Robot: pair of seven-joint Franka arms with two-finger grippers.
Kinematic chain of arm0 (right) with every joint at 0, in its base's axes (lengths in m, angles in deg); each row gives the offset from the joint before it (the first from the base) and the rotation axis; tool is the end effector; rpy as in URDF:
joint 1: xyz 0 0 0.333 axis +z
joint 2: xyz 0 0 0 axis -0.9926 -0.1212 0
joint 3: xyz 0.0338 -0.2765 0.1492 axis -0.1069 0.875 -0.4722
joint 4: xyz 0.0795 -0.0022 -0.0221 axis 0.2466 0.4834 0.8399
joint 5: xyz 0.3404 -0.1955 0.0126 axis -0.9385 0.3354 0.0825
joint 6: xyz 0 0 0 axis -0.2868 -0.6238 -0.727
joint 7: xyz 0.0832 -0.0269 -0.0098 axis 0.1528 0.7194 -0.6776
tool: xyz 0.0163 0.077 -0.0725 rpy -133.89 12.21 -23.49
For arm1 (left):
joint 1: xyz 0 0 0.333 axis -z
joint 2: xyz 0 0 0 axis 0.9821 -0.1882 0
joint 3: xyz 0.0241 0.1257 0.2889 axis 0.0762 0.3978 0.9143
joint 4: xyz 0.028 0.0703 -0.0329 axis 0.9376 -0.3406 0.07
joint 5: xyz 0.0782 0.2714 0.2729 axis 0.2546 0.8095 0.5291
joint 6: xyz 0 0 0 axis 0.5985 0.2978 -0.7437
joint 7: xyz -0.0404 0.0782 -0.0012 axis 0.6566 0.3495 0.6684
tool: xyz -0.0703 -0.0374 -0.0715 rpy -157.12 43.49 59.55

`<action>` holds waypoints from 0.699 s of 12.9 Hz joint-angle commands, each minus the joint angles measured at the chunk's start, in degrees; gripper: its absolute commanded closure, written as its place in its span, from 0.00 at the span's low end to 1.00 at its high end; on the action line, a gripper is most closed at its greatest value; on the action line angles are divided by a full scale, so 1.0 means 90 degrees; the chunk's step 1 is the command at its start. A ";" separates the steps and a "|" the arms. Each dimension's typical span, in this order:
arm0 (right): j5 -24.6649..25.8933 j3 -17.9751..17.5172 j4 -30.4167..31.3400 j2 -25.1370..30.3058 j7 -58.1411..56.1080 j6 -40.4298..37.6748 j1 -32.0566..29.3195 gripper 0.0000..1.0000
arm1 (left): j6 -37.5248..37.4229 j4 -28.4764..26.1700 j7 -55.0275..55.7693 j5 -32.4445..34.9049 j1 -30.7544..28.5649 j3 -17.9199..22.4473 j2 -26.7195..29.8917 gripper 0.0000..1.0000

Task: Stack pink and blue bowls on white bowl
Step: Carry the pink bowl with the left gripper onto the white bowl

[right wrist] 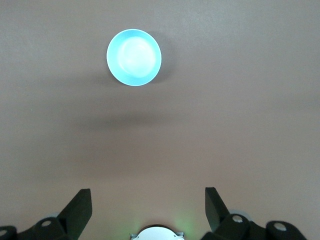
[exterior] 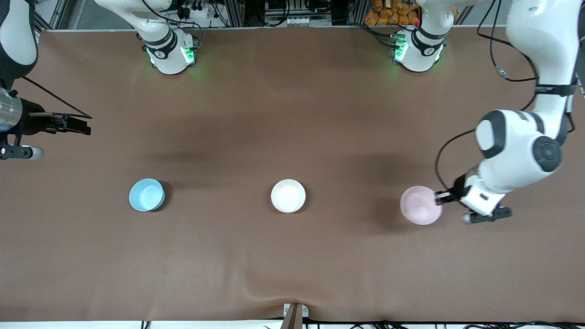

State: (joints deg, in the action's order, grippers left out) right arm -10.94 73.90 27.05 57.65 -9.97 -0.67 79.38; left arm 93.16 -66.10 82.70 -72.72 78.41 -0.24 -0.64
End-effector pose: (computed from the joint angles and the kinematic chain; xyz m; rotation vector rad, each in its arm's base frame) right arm 0.5562 -0.0497 0.5291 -3.1001 0.0895 0.3664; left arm 0.6567 -0.1015 0.3381 2.9432 0.3037 0.0692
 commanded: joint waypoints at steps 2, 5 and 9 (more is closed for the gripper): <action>-0.0099 -0.0037 -0.0091 0.0014 -0.0097 -0.0098 -0.0082 0.00 | -0.0131 0.0813 0.1358 -0.0116 0.0832 0.0039 -0.0573 1.00; -0.0099 -0.0037 -0.0082 0.0014 -0.0097 -0.0117 -0.0101 0.00 | -0.0122 0.1486 0.2481 -0.0077 0.1623 0.0068 -0.1129 1.00; -0.0089 -0.0027 0.0074 -0.0229 -0.0097 0.0330 -0.0082 0.00 | -0.0102 0.2453 0.3498 -0.0077 0.2423 0.0145 -0.1940 1.00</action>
State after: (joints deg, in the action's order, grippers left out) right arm -10.95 73.94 27.43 57.35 -9.97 0.37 79.36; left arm 93.21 -50.20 110.60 -72.75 96.54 -0.29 -13.90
